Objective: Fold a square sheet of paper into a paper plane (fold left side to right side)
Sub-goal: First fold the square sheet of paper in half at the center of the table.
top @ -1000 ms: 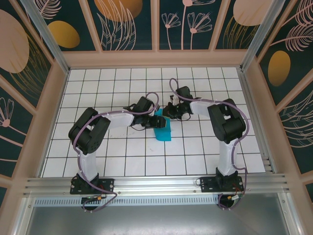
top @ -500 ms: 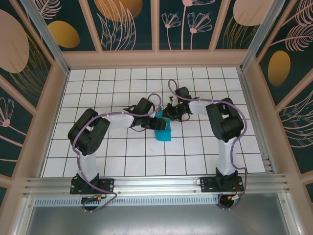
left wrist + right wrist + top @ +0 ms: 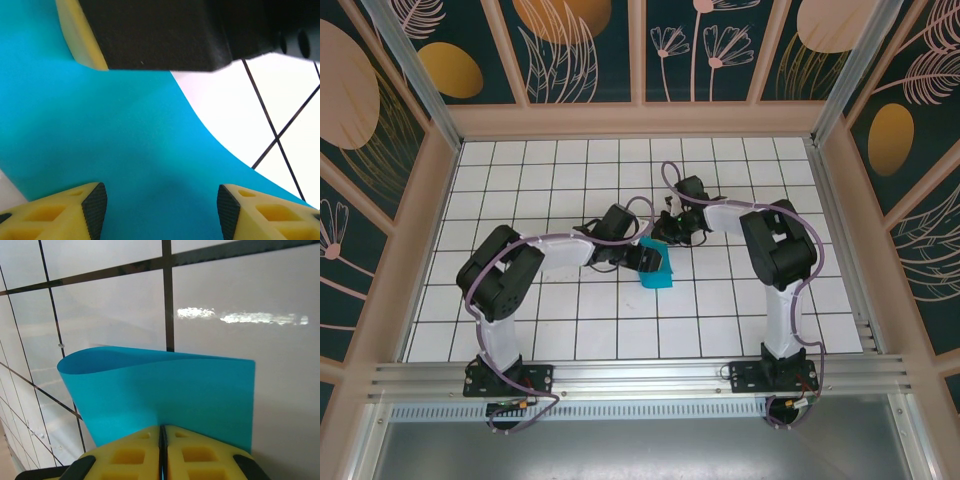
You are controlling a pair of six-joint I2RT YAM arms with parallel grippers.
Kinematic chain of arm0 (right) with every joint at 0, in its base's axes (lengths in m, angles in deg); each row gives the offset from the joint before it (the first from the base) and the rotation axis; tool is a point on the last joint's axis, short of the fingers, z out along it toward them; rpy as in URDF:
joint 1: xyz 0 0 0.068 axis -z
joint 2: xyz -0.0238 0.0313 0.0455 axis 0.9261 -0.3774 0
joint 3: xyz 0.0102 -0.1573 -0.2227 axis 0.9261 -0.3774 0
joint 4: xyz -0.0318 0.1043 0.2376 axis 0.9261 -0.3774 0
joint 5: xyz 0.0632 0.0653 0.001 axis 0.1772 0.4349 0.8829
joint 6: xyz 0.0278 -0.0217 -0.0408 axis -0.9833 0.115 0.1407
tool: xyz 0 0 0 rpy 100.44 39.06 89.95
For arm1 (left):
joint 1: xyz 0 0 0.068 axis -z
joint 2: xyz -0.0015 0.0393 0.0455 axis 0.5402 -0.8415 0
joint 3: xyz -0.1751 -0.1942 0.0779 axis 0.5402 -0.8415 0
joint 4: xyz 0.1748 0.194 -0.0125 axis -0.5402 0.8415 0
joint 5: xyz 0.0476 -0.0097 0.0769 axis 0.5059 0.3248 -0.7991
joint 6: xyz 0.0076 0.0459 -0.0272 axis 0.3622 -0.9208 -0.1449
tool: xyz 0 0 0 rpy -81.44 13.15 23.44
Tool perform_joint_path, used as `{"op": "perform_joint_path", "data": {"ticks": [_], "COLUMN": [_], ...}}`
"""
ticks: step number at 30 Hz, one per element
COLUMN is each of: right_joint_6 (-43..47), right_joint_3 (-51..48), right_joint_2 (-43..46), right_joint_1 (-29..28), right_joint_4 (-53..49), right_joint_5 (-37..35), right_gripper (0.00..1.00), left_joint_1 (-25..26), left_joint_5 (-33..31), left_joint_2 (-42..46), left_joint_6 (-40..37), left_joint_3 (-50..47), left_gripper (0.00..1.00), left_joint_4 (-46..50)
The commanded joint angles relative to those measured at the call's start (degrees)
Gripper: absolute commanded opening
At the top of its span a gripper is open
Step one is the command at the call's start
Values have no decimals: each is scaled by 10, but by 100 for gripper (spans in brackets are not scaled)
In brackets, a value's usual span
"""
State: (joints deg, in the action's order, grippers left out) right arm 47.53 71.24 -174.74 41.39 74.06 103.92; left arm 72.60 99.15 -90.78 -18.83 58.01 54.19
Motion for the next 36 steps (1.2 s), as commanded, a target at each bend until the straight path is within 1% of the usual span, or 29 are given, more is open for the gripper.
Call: {"op": "perform_joint_path", "data": {"ticks": [1,13,27,36], "right_joint_6": [10,9,3,1], "right_joint_3": [-10,-13,-23,-25], "right_joint_2": [-49,-51,-56,-54], "right_joint_1": [-11,-13,-16,-19], "right_joint_4": [-49,-44,-29,-26], "right_joint_5": [-65,-65,-60,-60], "right_gripper": [12,12,12,12], "left_joint_1": [14,31,49,69], "left_joint_5": [21,47,72,85], "left_joint_2": [11,41,81,90], "left_joint_6": [-2,27,41,44], "left_joint_3": [-25,-95,-127,-135], "left_gripper": [63,63,63,63], "left_joint_4": [61,13,-19,-33]}}
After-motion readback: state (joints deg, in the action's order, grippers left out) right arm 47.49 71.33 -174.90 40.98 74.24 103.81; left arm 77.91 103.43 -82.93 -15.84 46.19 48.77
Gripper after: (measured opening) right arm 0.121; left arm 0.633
